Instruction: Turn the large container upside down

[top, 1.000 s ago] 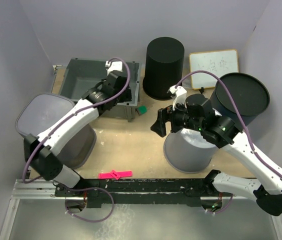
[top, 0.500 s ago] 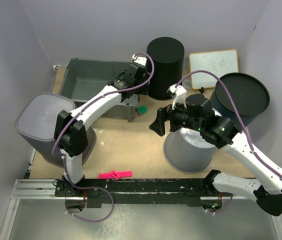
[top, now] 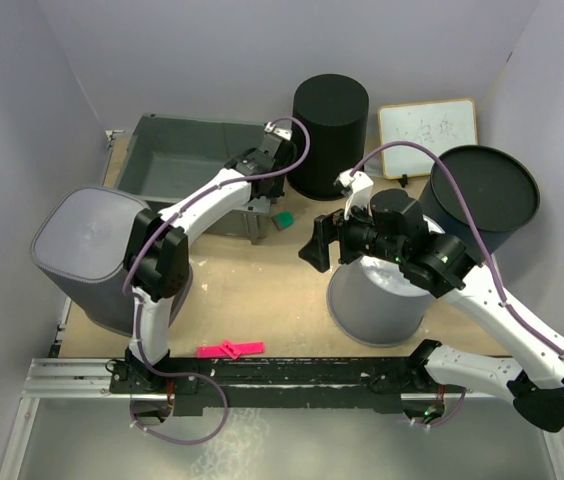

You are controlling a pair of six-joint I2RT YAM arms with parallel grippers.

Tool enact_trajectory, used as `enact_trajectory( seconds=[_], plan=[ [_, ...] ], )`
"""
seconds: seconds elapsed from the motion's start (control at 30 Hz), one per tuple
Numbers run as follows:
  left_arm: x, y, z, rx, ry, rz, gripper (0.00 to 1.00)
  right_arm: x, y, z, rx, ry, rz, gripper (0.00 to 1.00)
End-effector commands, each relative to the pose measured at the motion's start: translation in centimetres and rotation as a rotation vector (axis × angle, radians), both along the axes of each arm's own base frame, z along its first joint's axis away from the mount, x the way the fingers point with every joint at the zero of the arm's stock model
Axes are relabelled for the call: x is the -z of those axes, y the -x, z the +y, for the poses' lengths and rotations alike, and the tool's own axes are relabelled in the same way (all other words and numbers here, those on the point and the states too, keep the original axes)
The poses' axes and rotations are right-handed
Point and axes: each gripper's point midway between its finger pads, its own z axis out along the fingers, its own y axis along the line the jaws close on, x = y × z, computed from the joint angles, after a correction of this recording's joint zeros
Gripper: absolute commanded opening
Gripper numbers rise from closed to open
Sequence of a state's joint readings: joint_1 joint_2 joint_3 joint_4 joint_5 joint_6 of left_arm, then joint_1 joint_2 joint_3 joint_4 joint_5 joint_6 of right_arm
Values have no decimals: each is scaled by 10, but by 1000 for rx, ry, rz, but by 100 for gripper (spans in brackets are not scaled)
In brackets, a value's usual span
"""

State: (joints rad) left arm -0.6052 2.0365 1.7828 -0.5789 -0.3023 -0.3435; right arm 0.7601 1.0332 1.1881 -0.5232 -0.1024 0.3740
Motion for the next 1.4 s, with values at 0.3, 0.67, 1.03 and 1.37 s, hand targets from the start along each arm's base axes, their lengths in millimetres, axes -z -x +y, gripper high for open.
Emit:
enact_trajectory(
  seconds=[0.3,0.67,1.03,1.37],
  plan=[
    [-244,8,12,43,284,-375,0,-13,-5,0,22,-35,-45,98],
    [-379,59,58,-17,620,-647,0,-16,-4,2,11,-51,-52,98],
    [-414,75,93,-90,817,-785,0,-20,1,2,2,-79,-57,98],
    [-431,78,112,-66,1067,-860,0,-18,4,-2,9,-83,-55,98]
  ],
)
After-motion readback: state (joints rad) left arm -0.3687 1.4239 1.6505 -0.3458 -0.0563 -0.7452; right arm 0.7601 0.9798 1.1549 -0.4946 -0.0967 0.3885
